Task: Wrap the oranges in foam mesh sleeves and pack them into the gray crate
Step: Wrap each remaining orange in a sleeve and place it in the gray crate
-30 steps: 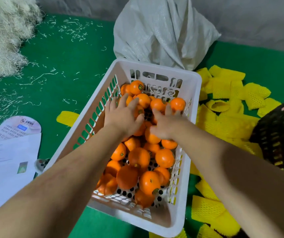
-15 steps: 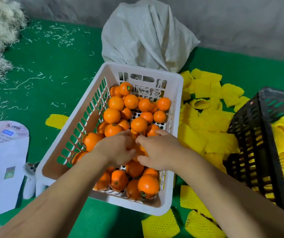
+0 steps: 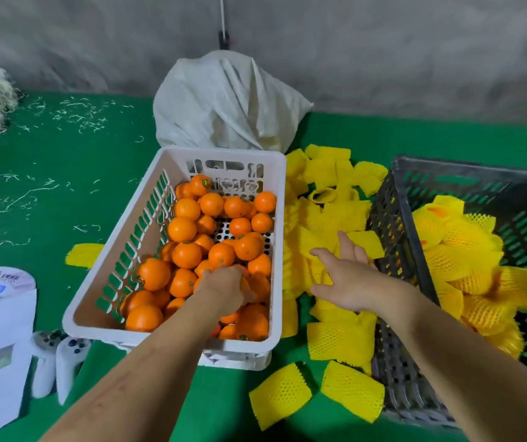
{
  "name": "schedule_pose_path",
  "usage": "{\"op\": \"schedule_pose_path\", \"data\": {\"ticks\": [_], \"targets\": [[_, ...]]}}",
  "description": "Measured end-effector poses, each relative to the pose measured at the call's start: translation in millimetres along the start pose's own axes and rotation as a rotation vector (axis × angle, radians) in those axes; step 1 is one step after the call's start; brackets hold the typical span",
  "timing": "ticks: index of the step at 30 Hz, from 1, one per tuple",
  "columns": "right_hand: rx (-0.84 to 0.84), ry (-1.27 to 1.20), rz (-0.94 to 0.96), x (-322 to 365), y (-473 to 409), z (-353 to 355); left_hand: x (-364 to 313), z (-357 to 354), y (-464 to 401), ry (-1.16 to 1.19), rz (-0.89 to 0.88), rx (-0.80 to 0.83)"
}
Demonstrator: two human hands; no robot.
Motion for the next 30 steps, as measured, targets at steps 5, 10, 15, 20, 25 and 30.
{"op": "schedule_pose_path", "data": {"ticks": [5, 10, 15, 20, 25, 30], "targets": [[0.089, 0.062, -0.006, -26.1, -5.1, -1.9, 0.5, 48.5, 22.5, 0.766, -0.092, -0.359], [0.163, 0.208, 0.029, -35.9, -13.5, -15.2, -42.0, 67.2, 58.3, 1.059, -0.26, -0.447], [-0.027, 0.23, 0.08, -20.3, -18.3, -3.1, -83.3, 44.8, 75.6, 1.225, -0.329, -0.308], [-0.568, -0.069, 0.238, 4.9, -1.4, 47.8, -97.4, 30.8, 78.0, 1.114, -0.432, -0.303], [-0.956, -0.717, 0.267, -15.4, 35.1, 83.2, -97.7, 29.8, 74.7, 1.455, -0.496, -0.083], [-0.927, -1.097, 0.195, -32.5, 45.1, 62.8, -107.3, 23.3, 79.0, 1.526, -0.416, -0.02]]}}
Point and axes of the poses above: each hand's wrist, its own y-axis away from the middle knuckle, its own z-axis out of the back of the hand, x = y × z, the point moved 8 cm from there along -y, towards the middle knuckle, and after that the axes turned 12 degrees about z, right-handed, at the moved point
